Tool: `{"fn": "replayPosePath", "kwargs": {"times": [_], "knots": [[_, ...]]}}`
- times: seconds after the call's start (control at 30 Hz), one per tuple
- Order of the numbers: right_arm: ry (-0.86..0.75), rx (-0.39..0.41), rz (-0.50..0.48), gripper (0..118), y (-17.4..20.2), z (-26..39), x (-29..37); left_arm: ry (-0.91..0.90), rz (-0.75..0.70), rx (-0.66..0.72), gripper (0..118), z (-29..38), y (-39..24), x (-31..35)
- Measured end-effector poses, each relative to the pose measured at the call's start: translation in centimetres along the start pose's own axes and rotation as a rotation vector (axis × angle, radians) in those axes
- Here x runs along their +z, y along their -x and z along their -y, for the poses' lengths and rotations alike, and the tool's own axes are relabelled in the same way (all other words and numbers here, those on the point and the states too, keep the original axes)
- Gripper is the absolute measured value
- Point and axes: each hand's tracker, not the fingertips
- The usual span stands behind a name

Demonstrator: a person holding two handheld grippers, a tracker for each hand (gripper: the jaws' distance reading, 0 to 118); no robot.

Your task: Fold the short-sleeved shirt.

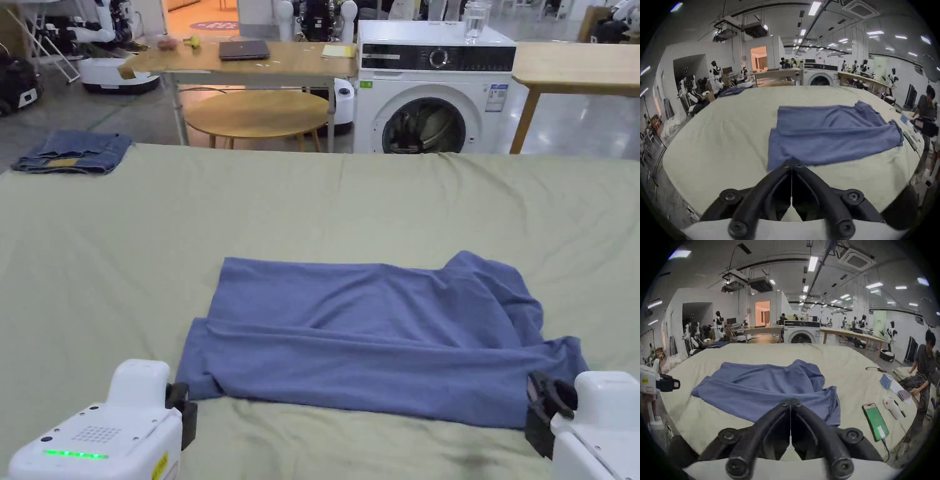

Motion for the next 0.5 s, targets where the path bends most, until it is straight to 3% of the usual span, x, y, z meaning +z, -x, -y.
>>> {"fn": "replayPosePath", "kwargs": {"times": [0.03,0.33,0.37,0.4,0.43,0.47,0.5], "knots": [[0.044,-0.027,-0.046,0,-0.2,0.3,-0.2,0.062,0.019,0.028,0,0.7,0.8,-0.4],[0.086,-0.037,0.01,0,-2.2,1.2,-1.0,0.108,-0.029,0.065,0,1.5,3.9,-5.9],[0.091,-0.04,0.015,0,-2.5,1.2,-1.0,0.108,-0.04,0.057,8,1.2,4.0,-6.6],[0.095,-0.043,0.022,0,-2.8,1.1,-1.1,0.107,-0.046,0.05,40,0.8,3.7,-7.1],[0.1,-0.044,0.031,0,-3.2,1.0,-1.2,0.12,-0.041,0.05,94,0.3,4.0,-8.3],[0.108,-0.043,0.039,0,-3.5,1.7,-1.6,0.141,-0.039,0.045,111,0.0,4.1,-9.5],[0.113,-0.042,0.045,0,-3.8,1.7,-1.8,0.131,-0.039,0.045,110,-0.3,4.3,-10.2]]}}
